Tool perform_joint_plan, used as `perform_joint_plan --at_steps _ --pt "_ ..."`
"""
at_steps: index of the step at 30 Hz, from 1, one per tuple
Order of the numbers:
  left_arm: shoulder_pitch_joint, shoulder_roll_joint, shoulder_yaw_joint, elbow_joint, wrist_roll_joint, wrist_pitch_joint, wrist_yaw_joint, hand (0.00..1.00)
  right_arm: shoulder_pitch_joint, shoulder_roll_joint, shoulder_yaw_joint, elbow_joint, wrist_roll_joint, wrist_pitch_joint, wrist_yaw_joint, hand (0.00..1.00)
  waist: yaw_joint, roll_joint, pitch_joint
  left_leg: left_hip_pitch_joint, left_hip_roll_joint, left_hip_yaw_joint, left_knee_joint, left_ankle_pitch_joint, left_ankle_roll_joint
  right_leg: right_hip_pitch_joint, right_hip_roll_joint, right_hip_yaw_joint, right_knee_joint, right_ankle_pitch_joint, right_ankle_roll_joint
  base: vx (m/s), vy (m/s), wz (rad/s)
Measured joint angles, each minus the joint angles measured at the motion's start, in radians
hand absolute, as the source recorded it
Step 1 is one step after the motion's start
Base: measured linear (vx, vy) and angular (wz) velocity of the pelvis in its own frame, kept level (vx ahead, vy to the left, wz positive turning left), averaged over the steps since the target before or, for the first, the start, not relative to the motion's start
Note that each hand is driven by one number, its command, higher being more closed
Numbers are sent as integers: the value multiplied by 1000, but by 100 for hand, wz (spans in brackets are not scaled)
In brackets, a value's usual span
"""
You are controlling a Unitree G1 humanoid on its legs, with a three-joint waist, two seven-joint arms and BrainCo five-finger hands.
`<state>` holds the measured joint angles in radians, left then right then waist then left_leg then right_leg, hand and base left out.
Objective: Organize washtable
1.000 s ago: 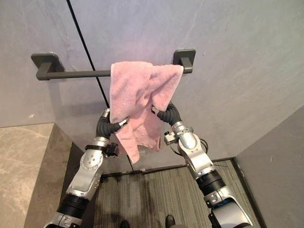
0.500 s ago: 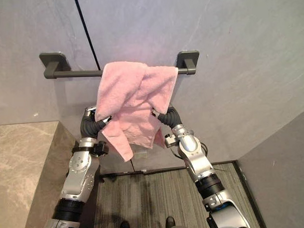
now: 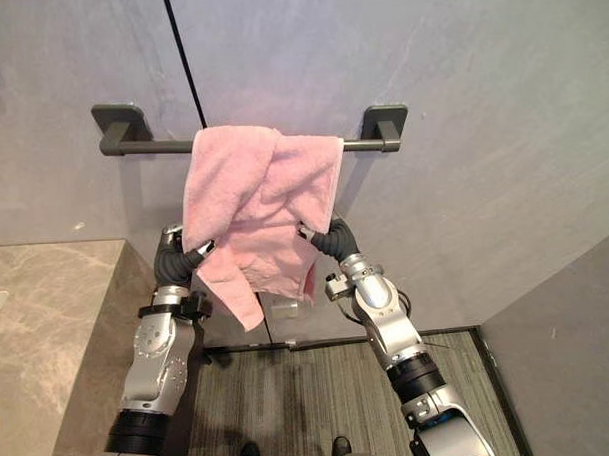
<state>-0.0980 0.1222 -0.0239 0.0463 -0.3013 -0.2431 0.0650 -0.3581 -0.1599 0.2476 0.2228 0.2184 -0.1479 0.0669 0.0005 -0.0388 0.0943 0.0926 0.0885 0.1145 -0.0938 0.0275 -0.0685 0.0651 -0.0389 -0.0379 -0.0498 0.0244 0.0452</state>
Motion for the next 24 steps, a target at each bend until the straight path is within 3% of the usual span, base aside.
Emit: perform_joint_plan --at_steps 2,3,9,13,24 --pt "0 0 0 1 0 0 -1 100 1 0 0 0 -5 0 0 100 2 0 0 1 0 -5 0 0 0 -2 -1 -5 14 -11 2 0 -11 8" --pt "0 0 0 2 0 0 -1 0 2 0 0 0 -6 0 0 100 2 0 0 1 0 -8 0 0 0 -1 -1 -8 16 -13 2 5 -11 9" --pt "1 -3 61 4 0 0 2 0 3 0 -33 1 -16 1 -2 100 14 -1 1 0 0 -12 0 0 0 -1 -1 -13 16 -16 2 1 -3 2" --pt "36 1 140 4 -3 -1 32 0 4 -14 -118 3 -15 1 -36 100 14 -2 0 0 -1 -12 0 0 0 -1 -1 -13 16 -16 2 0 0 0" --pt "79 21 76 7 -11 0 22 0 4 -33 -110 3 -15 2 -42 100 16 -21 -12 -2 0 -10 0 0 0 -1 -1 -13 13 -15 2 0 0 0"
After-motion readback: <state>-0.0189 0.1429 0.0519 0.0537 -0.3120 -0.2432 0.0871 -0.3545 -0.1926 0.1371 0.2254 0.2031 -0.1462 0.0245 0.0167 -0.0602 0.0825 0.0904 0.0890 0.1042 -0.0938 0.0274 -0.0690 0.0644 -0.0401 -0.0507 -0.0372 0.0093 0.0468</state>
